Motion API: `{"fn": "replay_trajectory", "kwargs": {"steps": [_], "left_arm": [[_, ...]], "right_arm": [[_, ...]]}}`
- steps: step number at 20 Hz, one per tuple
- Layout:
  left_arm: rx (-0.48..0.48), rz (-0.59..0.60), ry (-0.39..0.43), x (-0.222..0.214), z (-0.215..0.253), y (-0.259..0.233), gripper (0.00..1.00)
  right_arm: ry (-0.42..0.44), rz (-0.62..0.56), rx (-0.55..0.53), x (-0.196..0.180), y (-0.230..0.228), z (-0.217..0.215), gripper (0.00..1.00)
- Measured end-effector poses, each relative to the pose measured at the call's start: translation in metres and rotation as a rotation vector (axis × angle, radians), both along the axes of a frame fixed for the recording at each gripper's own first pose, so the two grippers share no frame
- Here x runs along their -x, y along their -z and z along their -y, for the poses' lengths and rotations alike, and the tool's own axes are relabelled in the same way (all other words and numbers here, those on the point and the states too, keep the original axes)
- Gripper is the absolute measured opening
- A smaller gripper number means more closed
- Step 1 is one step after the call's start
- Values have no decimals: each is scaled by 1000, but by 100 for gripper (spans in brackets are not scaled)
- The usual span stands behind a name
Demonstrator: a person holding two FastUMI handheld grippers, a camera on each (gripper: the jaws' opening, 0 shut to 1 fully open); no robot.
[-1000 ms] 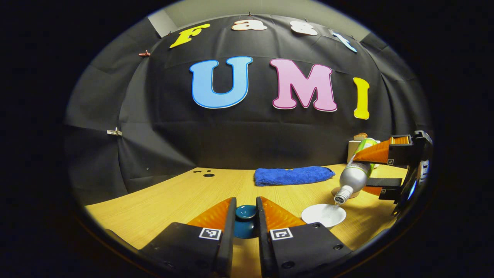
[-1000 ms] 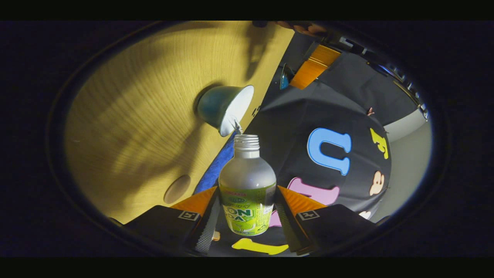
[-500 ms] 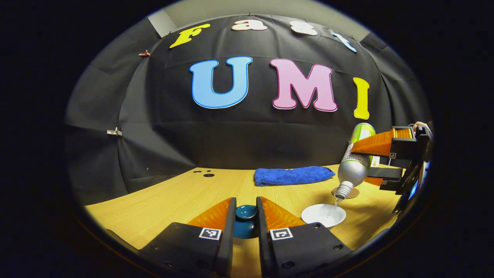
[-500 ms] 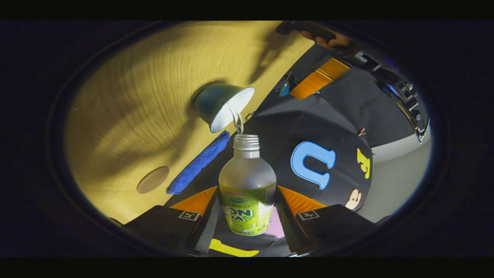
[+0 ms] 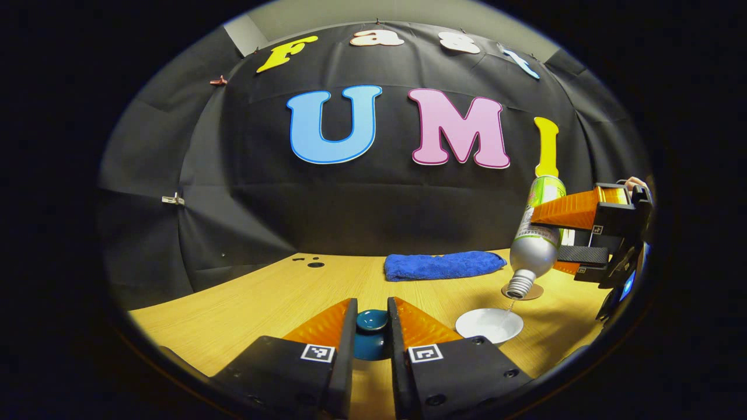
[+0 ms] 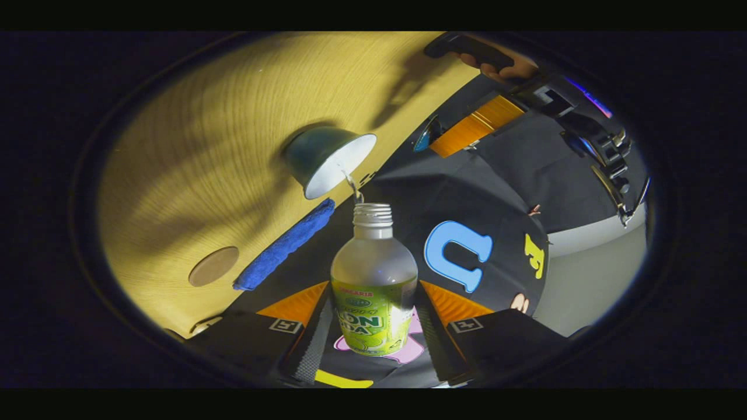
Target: Open the teacup lid with one hand, grasp the water bottle and pour water into the teacup with the other hand; after pouring, place the water bottle on the coaster and then close the teacup lid.
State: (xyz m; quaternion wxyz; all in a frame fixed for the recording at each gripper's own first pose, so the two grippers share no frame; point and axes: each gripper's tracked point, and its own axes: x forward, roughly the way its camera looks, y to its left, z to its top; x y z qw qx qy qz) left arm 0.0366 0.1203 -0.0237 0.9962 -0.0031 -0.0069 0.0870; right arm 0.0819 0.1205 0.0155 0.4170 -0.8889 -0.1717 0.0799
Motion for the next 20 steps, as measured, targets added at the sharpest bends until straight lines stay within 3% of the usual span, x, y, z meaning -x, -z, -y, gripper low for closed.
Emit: {"fn": "replay_trajectory", "kwargs": {"steps": [7,10,12,20], "left_arm": [[0,0,0,0,-1,0,32],[0,0,1,0,-1,0,32],[-1,0,1,0,-1,0,31],[-1,-1,-12,0,-3,0,32]], "right_arm": [[10,-8,-10,-3,1,-2,76],[57,-63,-104,-8,2,5,76],[81,-125,-229,-8,7,5,76],[182,-528,-921,14,39,0,77]]}}
